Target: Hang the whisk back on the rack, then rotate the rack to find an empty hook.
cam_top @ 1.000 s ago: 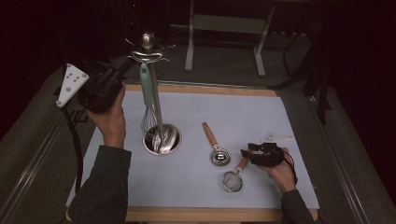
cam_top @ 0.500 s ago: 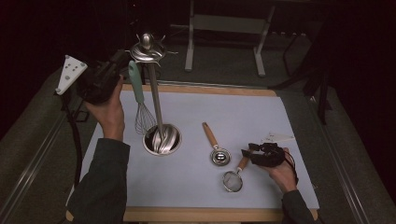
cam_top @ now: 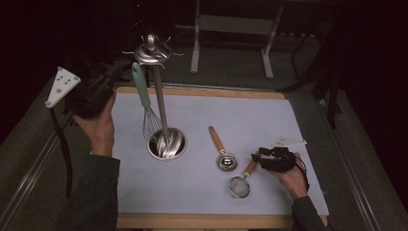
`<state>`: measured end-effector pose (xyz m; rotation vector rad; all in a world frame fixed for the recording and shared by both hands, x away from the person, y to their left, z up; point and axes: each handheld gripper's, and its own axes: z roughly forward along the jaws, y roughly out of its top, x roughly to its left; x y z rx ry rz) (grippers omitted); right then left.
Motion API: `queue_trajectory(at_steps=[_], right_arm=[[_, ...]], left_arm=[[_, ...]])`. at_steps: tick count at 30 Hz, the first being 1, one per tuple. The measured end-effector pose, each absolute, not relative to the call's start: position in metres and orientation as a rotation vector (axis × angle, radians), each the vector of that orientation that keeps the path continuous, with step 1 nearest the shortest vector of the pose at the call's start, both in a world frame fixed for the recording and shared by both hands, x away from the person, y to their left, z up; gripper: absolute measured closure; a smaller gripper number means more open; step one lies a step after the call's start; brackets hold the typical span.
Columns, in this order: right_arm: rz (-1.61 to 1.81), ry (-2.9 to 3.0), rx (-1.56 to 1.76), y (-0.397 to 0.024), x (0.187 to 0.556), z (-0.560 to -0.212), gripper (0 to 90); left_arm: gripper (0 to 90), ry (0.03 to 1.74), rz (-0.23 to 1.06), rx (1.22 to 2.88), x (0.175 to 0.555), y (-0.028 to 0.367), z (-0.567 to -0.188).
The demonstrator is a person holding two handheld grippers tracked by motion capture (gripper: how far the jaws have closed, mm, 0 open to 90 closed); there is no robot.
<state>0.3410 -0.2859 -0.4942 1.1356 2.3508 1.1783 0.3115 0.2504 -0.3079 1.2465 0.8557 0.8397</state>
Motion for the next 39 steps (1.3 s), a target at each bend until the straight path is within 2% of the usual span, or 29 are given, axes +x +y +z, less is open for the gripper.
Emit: queue_trajectory(at_steps=[13, 15, 20, 23, 25, 32, 39], right_arm=[[1.111, 2.347, 1.183, -0.290, 0.338, -0.495, 50.8], [1.113, 2.359, 1.188, -0.292, 0.337, -0.494, 57.9], [1.023, 2.388, 1.183, -0.291, 0.334, -0.495, 68.7], [0.970, 2.401, 1.179, -0.289, 0.331, -0.496, 83.5], [0.932, 2.414, 1.178, -0.289, 0.330, -0.497, 89.4], [0.831, 2.443, 1.227, -0.292, 0.328, -0.508, 89.9], [0.762, 2.452, 1.243, -0.291, 0.337, -0.516, 89.9]], left_arm=[[82.0, 0.955, 0.807, 1.365, 0.299, 0.263, -0.356], [79.7, 0.969, 0.799, 1.372, 0.296, 0.264, -0.367], [73.1, 1.025, 0.758, 1.431, 0.293, 0.267, -0.400], [70.1, 1.054, 0.730, 1.479, 0.292, 0.267, -0.421], [68.7, 1.069, 0.712, 1.510, 0.291, 0.267, -0.436], [67.9, 1.175, 0.661, 1.548, 0.283, 0.269, -0.483], [67.3, 1.235, 0.630, 1.544, 0.277, 0.268, -0.514]])
